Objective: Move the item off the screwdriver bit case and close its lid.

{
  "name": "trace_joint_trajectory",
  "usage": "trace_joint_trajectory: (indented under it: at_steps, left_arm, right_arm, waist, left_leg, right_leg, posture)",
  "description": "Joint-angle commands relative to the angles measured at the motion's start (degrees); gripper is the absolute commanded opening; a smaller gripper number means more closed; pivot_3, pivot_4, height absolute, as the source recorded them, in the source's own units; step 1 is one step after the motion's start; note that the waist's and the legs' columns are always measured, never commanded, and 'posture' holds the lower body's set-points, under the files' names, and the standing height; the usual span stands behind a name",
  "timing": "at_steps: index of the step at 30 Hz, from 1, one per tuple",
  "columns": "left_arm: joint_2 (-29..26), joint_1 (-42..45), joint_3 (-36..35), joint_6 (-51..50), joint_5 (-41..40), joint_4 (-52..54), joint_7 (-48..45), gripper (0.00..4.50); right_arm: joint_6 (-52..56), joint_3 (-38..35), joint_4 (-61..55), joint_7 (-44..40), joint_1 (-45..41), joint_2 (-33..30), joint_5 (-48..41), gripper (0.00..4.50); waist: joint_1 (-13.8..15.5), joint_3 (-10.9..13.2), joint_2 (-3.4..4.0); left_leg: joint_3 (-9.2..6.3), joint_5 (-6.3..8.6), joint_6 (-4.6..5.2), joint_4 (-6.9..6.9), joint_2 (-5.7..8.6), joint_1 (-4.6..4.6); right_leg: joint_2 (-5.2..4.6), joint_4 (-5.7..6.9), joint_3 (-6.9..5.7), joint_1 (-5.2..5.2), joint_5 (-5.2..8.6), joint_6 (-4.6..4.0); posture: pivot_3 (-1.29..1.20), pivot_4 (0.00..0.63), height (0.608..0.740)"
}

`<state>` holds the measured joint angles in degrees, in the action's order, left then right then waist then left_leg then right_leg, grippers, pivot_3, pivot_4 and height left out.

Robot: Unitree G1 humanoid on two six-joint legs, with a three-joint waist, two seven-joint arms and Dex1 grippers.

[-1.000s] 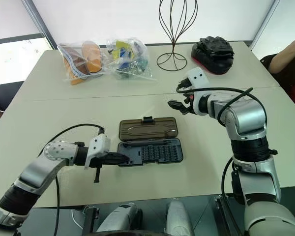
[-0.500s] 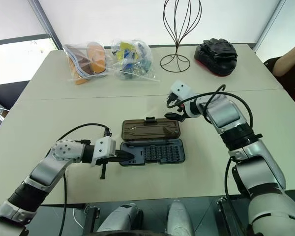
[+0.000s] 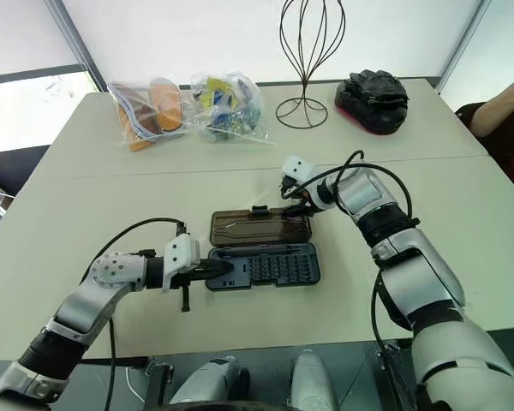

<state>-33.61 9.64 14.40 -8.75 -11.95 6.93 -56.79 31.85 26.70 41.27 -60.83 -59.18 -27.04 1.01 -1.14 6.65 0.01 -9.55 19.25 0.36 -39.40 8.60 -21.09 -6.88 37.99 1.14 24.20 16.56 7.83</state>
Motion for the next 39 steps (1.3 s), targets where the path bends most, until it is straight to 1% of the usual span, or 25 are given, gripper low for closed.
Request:
trace_joint_trajectory:
  at_steps: [1, 2, 3, 5, 9, 12, 15, 17, 18, 20, 22, 24, 27, 28, 30, 33, 35, 36, 38, 39]
  left_arm:
    - [-0.13, -2.21, 0.68, -2.98, 1.68, -2.34, 1.45, 0.0]
    - [0.0, -2.44, 0.56, -3.18, 1.58, -2.2, 1.73, 0.0]
    - [0.1, -2.61, 0.5, -3.43, 1.49, -2.01, 1.99, 0.0]
    - [0.22, -2.95, 0.39, -3.78, 1.35, -1.71, 2.42, 0.0]
    - [0.36, -4.05, 0.24, -4.47, 1.16, -0.77, 3.11, 0.0]
    - [0.2, -4.34, 0.13, -4.82, 1.1, -0.51, 3.25, 0.0]
    - [0.08, -3.97, -0.31, -5.19, 0.94, -0.92, 3.28, 0.0]
    - [0.05, -3.48, -0.55, -5.22, 0.92, -1.52, 3.03, 0.0]
    - [0.06, -3.16, -0.58, -5.25, 0.94, -1.82, 2.9, 0.0]
    - [0.03, -2.8, -0.64, -5.24, 0.89, -2.21, 2.69, 0.0]
    - [-0.14, -2.17, -0.56, -5.25, 0.89, -2.59, 2.15, 0.0]
    - [-0.3, -1.66, -0.55, -5.3, 0.88, -2.87, 1.61, 0.0]
    - [-0.89, -0.77, -0.57, -4.95, 0.98, -3.6, 0.51, 0.0]
    - [-1.01, -0.46, -0.68, -4.91, 0.91, -3.93, 0.24, 0.0]
    - [-0.99, 0.05, -0.75, -4.87, 0.93, -4.41, -0.05, 0.0]
    - [-0.83, 1.04, -0.65, -4.52, 0.89, -4.79, -0.66, 0.0]
    - [-1.72, 1.08, -0.32, -4.56, 0.33, -3.83, -2.71, 0.0]
    - [-2.41, 0.95, 0.01, -4.46, 0.23, -3.28, -3.91, 0.0]
    - [-3.81, 0.82, 0.81, -3.95, 0.75, -2.76, -5.92, 0.0]
    - [-4.37, 0.88, 1.16, -3.5, 1.27, -2.85, -6.49, 0.0]
  right_arm:
    - [-2.95, 1.83, 7.03, -1.45, 0.52, 1.72, 3.61, 0.78]
    - [-3.79, 1.97, 8.06, -2.31, 0.56, 2.1, 4.05, 0.26]
    - [-4.57, 2.05, 8.9, -3.21, 0.61, 2.39, 4.48, 0.02]
    - [-6.16, 2.05, 10.29, -4.46, 0.76, 2.86, 5.44, 0.02]
    - [-13.64, 1.18, 11.49, -5.38, 2.14, 2.95, 6.78, 0.02]
    - [-22.08, -0.79, 9.43, 0.0, 2.24, 1.45, 8.88, 0.02]
    - [-25.4, -3.75, 0.92, 7.2, 2.69, -1.67, 11.31, 0.02]
    - [-24.23, -6.19, -6.36, 9.82, 4.22, -3.25, 11.63, 0.02]
    - [-22.37, -7.61, -11.41, 11.23, 5.8, -4.19, 11.88, 0.02]
    - [-19.69, -9.01, -17.46, 12.88, 7.84, -5.13, 12.36, 0.02]
    - [-15.13, -11.24, -28.66, 13.59, 12.12, -6.33, 12.19, 0.02]
    - [-10.25, -12.78, -38.22, 14.37, 15.89, -6.76, 12.1, 0.02]
    - [-4.06, -12.94, -51.36, 14.62, 22.08, -7.35, 13.23, 0.02]
    - [-2.21, -12.82, -53.57, 14.41, 23.32, -7.29, 13.12, 0.02]
    - [1.07, -13.33, -53.47, 14.95, 24.11, -6.5, 12.4, 0.02]
    - [7.41, -16.91, -48.57, 15.81, 21.54, -3.69, 8.34, 0.02]
    - [9.75, -18.28, -45.21, 14.5, 17.98, -3.34, 5.79, 0.02]
    - [10.12, -18.45, -43.63, 13.77, 16.24, -3.53, 4.95, 0.56]
    - [10.57, -17.95, -40.28, 11.97, 13.03, -4.12, 3.58, 1.31]
    - [10.87, -17.57, -38.46, 11.26, 11.56, -4.25, 3.03, 1.87]
  waist:
    - [0.04, -0.12, -0.06]
    - [0.09, -0.26, 0.01]
    - [0.11, -0.39, 0.01]
    - [0.21, -0.61, -0.03]
    - [0.21, -1.03, 0.01]
    - [0.21, -1.11, 0.06]
    - [0.21, -1.05, 0.13]
    - [0.33, -0.91, 0.34]
    - [0.37, -0.85, 0.44]
    - [0.59, -0.76, 0.57]
    - [0.98, -0.65, 0.72]
    - [1.34, -0.66, 0.71]
    - [1.32, -0.64, 0.73]
    - [1.4, -0.63, 0.72]
    - [1.43, -0.58, 0.73]
    - [1.52, -0.41, 0.66]
    - [1.52, -0.18, 0.74]
    - [1.51, -0.08, 0.75]
    - [1.38, 0.02, 0.74]
    - [1.29, 0.03, 0.75]
  left_leg:
    - [0.0, 0.0, 0.0, 0.13, -0.01, 0.27]
    - [0.0, 0.01, 0.0, 0.29, -0.06, 0.77]
    - [-0.02, 0.02, 0.0, 0.39, -0.13, 0.96]
    - [-0.05, 0.03, -0.01, 0.48, -0.19, 1.17]
    - [-0.05, 0.06, 0.0, 0.55, -0.19, 1.19]
    - [-0.05, 0.07, -0.02, 0.6, -0.19, 1.25]
    - [-0.04, 0.07, -0.02, 0.61, -0.19, 1.32]
    - [-0.02, 0.07, -0.03, 0.59, -0.19, 1.26]
    - [-0.01, 0.07, -0.03, 0.52, -0.19, 1.09]
    - [-0.01, 0.05, -0.05, 0.34, -0.18, 0.59]
    - [-0.01, 0.05, -0.04, 0.36, -0.12, 0.56]
    - [-0.04, 0.05, -0.04, 0.52, -0.13, 0.55]
    - [-0.02, 0.05, -0.04, 0.7, -0.19, 0.58]
    - [-0.01, 0.05, -0.04, 0.71, -0.19, 0.56]
    - [-0.01, 0.05, -0.04, 0.68, -0.19, 0.56]
    - [0.03, 0.05, -0.03, 0.58, -0.18, 0.59]
    - [0.04, 0.05, -0.03, 0.56, -0.18, 0.6]
    - [0.05, 0.05, -0.03, 0.56, -0.18, 0.59]
    - [0.04, 0.05, -0.04, 0.63, -0.19, 0.57]
    - [0.03, 0.05, -0.04, 0.74, -0.2, 0.59]
  right_leg:
    - [0.01, -0.07, 0.0, -0.23, 0.0, 0.0]
    - [0.06, -0.32, 0.0, -0.74, 0.01, -0.01]
    - [0.12, -0.58, -0.01, -0.93, 0.01, -0.01]
    - [0.19, -0.71, -0.01, -1.02, 0.01, -0.01]
    - [0.17, -0.72, 0.01, -1.01, 0.01, -0.02]
    - [0.18, -0.74, 0.02, -1.03, 0.01, -0.02]
    - [0.19, -0.77, 0.05, -1.09, 0.01, -0.02]
    - [0.2, -0.77, 0.09, -1.04, 0.01, -0.01]
    - [0.2, -0.76, 0.09, -0.98, 0.01, -0.01]
    - [0.2, -0.69, 0.1, -0.69, 0.01, -0.01]
    - [0.16, -0.65, 0.1, -0.65, 0.01, -0.01]
    - [0.16, -0.68, 0.08, -0.59, 0.01, -0.01]
    - [0.17, -0.76, 0.09, -0.55, 0.01, -0.01]
    - [0.16, -0.78, 0.09, -0.55, 0.01, -0.01]
    - [0.16, -0.8, 0.1, -0.58, 0.01, -0.01]
    - [0.16, -0.85, 0.1, -0.68, 0.02, -0.01]
    - [0.16, -0.87, 0.11, -0.71, 0.02, -0.01]
    - [0.16, -0.88, 0.11, -0.7, 0.02, -0.01]
    - [0.16, -0.87, 0.1, -0.63, 0.02, -0.01]
    - [0.16, -0.87, 0.09, -0.6, 0.02, -0.01]
  posture:
    - [0.0, 0.15, 0.74]
    - [0.0, 0.15, 0.74]
    - [0.0, 0.15, 0.74]
    - [0.0, 0.15, 0.74]
    - [0.0, 0.15, 0.74]
    - [0.0, 0.15, 0.74]
    - [0.0, 0.15, 0.74]
    - [0.0, 0.15, 0.74]
    - [0.0, 0.15, 0.74]
    - [0.0, 0.15, 0.74]
    - [0.0, 0.15, 0.74]
    - [0.0, 0.15, 0.74]
    - [0.0, 0.15, 0.74]
    - [0.0, 0.15, 0.74]
    - [0.0, 0.15, 0.74]
    - [0.0, 0.15, 0.74]
    - [0.0, 0.15, 0.74]
    - [0.0, 0.15, 0.74]
    - [0.0, 0.15, 0.74]
    - [0.0, 0.15, 0.74]
